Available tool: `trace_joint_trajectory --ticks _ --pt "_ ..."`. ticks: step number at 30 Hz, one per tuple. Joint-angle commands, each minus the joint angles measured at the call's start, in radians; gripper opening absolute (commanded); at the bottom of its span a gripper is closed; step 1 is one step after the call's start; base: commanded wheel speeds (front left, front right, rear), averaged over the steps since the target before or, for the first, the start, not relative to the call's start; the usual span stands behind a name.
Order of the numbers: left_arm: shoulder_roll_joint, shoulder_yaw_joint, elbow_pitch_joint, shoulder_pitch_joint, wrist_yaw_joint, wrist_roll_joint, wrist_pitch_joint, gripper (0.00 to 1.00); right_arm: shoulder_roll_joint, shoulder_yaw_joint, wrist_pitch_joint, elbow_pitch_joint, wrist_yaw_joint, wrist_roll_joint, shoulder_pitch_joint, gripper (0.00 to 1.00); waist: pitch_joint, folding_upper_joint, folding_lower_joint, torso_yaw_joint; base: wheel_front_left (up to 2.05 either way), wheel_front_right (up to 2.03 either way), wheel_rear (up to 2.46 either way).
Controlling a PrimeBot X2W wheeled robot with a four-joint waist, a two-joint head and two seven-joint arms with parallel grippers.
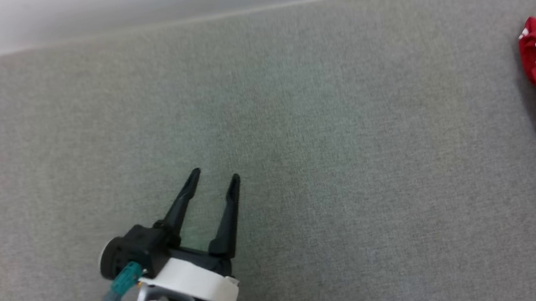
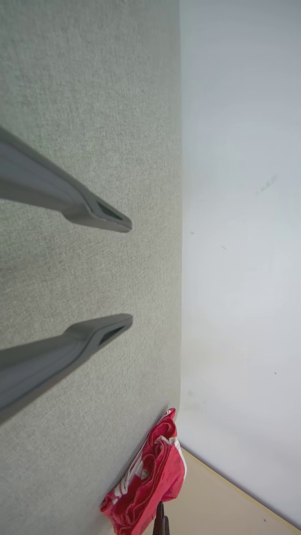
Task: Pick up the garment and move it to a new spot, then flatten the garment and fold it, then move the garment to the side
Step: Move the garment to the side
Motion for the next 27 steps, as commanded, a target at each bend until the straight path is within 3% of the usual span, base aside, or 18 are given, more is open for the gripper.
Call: trace_joint_trajectory --ticks 1,15,21,27 --pt "0.001 0.019 -0.001 0.020 -0.001 0.000 0.000 1.00 -0.006 0.001 -0.025 0.000 -0.003 -0.010 -0.012 1.00 -0.048 0.0000 -0.0001 0.007 0.00 0.00 0.00" --pt "-0.020 0.178 -0.005 0.126 0.004 -0.008 0.000 1.00 0.031 0.008 -0.229 -0.266 -0.003 -0.005 0.096 1.00 -0.312 0.0000 -0.0001 0.023 0.00 0.00 0.00" --pt "-0.029 0.212 0.002 0.175 0.004 -0.015 0.000 1.00 0.076 -0.078 -0.283 -0.393 -0.003 0.001 0.236 1.00 -0.366 0.0000 -0.0001 0.019 0.00 0.00 0.00" --pt "-0.034 0.222 0.008 0.204 0.001 -0.026 0.000 1.00 0.159 -0.249 -0.328 -0.504 -0.003 -0.099 0.406 1.00 -0.385 0.0000 -0.0001 0.015 0.00 0.00 0.00"
